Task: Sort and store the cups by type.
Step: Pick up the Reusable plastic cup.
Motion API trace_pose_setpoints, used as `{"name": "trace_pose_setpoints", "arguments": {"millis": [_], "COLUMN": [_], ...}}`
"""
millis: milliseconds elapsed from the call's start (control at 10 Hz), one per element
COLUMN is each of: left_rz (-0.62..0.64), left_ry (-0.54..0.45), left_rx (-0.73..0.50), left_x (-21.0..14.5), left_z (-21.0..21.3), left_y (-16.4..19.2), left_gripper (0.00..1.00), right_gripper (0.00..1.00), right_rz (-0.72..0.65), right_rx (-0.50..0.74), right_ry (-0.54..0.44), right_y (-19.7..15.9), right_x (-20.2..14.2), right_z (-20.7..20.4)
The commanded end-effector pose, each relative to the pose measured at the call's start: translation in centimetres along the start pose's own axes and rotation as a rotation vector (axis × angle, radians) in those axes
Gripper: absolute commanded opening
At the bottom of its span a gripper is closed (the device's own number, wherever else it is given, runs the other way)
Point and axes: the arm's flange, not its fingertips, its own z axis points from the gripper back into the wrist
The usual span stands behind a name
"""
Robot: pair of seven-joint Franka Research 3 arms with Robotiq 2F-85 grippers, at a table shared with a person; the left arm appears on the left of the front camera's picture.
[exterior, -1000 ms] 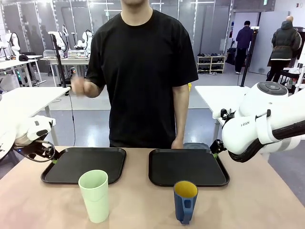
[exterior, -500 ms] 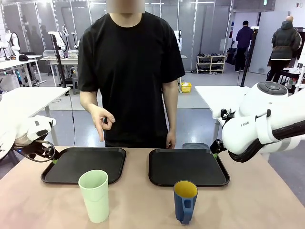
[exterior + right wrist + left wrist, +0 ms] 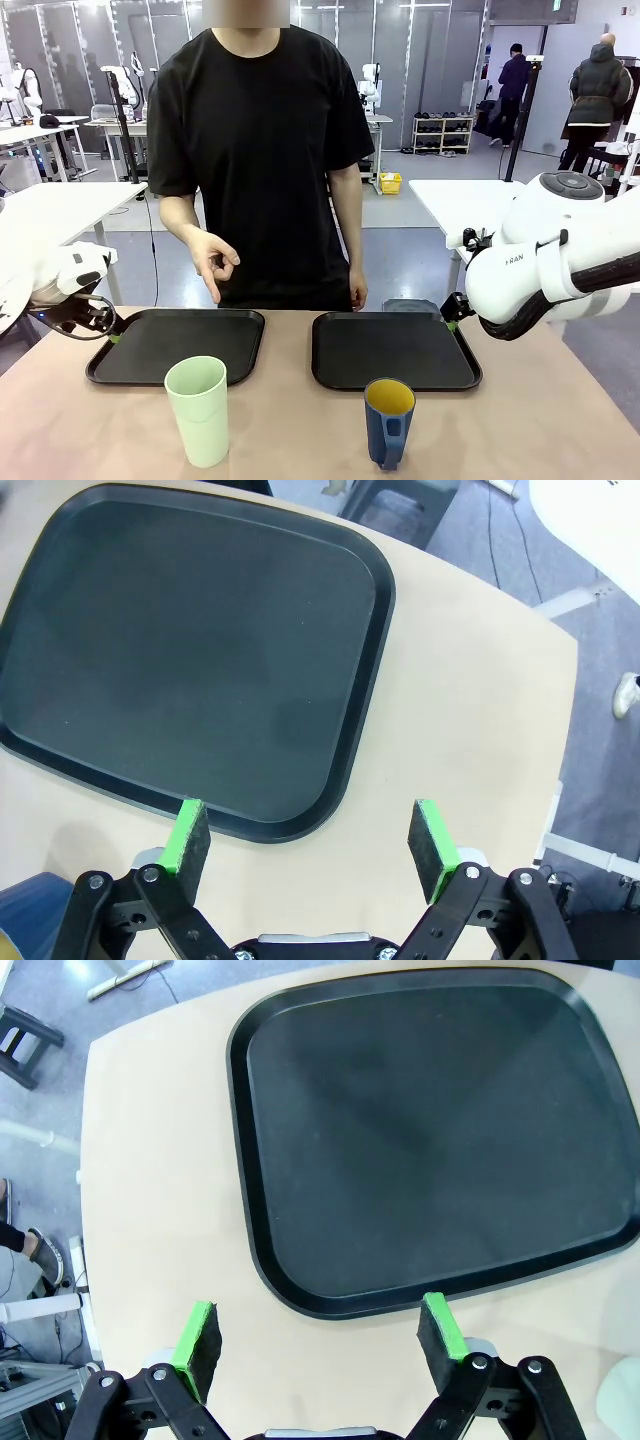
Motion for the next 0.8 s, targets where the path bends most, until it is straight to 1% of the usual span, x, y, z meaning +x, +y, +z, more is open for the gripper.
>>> {"name": "trace_pose_setpoints", "arguments": {"millis": [0,300,500,600,700], "left_rz": [-0.007,0.000,-0.045,-0.120,-0.236], "left_ry": [0.000,0.000,0.009,-0.003,0.015], "left_rx": [0.000,0.000,-0.021,-0.047,-0.065], "left_x": [0.01,0.00,0.12,0.01,-0.18], "left_z": [0.01,0.00,-0.13,0.14,0.65], "left_y": [0.03,0.00,-0.12,-0.19,-0.15], "left_gripper": [1.00,1.00,1.00,1.00,1.00], "right_gripper": [1.00,1.00,1.00,1.00,1.00], "right_rz": [0.005,0.005,0.005,0.005,0.005], "right_rx": [-0.001,-0.001,-0.001,-0.001,-0.001], "right_ry": [0.001,0.001,0.001,0.001,0.001], "right_y": [0.06,0.06,0.06,0.06,0.06], "right_x": [-0.18,-0.18,-0.18,-0.18,-0.18], "right_z": [-0.08,-0.08,-0.08,-0.08,-0.08]}}
